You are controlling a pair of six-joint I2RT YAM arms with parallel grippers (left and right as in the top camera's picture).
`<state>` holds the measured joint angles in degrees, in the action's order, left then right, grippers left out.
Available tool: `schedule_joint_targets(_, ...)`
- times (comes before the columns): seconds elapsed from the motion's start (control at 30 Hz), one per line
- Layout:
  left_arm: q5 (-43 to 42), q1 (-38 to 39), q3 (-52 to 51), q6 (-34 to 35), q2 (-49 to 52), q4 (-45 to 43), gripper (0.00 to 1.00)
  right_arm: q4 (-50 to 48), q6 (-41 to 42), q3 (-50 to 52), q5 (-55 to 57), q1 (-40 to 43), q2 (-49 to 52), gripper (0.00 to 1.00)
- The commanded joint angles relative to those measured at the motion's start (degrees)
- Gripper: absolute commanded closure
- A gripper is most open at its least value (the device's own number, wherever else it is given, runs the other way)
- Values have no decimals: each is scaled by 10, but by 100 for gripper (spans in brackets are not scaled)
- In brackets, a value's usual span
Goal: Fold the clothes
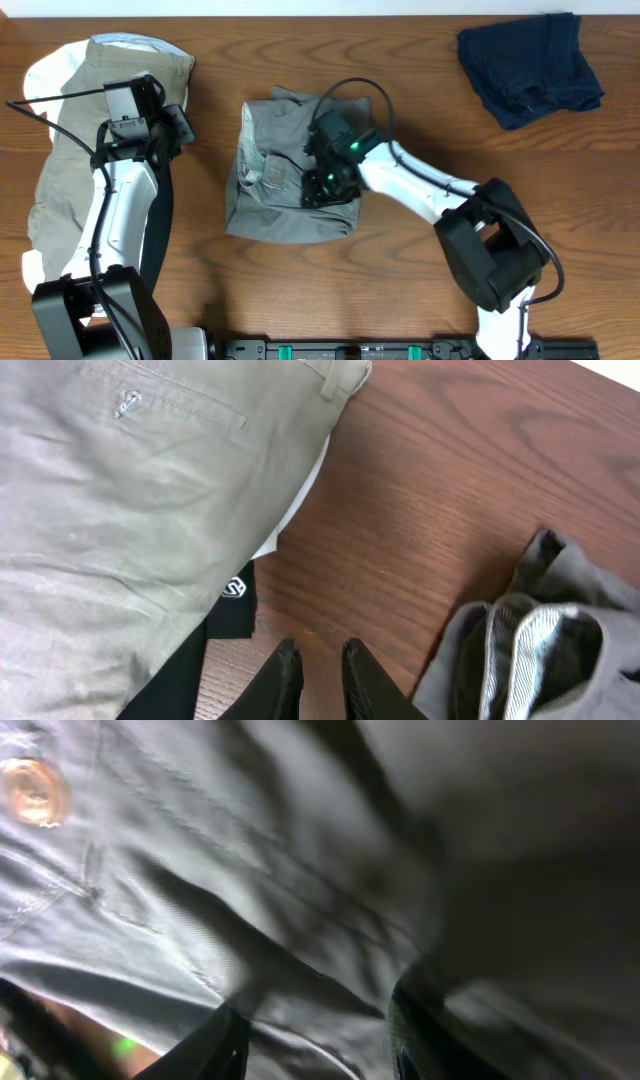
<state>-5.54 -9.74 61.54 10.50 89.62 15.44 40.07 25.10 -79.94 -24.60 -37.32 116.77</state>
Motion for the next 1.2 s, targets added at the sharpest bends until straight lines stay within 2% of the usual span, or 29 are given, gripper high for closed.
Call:
schedule_joint_targets(0.0,9,-2,9,-1,0,2,83,35,-75,2,-19,67,12,56)
schedule_joint_targets(0.13,9,-2,9,-1,0,2,83,43,-145,2,33,127,13,53)
schedule_joint_targets(0.27,9,-2,9,-1,0,2,83,-11,-202,2,122,167,13,50)
schedule_joint_targets(0.37,9,-2,9,-1,0,2,83,-55,-240,0,121,184,12,49)
schedule_joint_targets(0.47,9,-2,9,-1,0,2,83,-37,-239,-29,95,189,11,49)
schedule_joint_targets(0.6,42,-2,9,-1,0,1,83,26,-239,-100,54,173,5,48)
schedule_joint_targets(0.73,70,-7,9,-1,0,1,83,78,-238,-184,53,137,-9,41)
schedule_joint_targets(0.83,71,-17,9,14,0,1,83,80,-221,-229,59,95,-9,35)
schedule_joint_targets(0.97,71,-31,9,23,0,2,83,47,-165,-232,108,31,-2,36)
schedule_joint_targets(1.1,71,-49,9,48,0,2,50,15,-78,-231,199,-31,31,40)
schedule_joint_targets(1.17,71,-58,9,57,0,3,42,-3,-68,-231,227,-60,54,38)
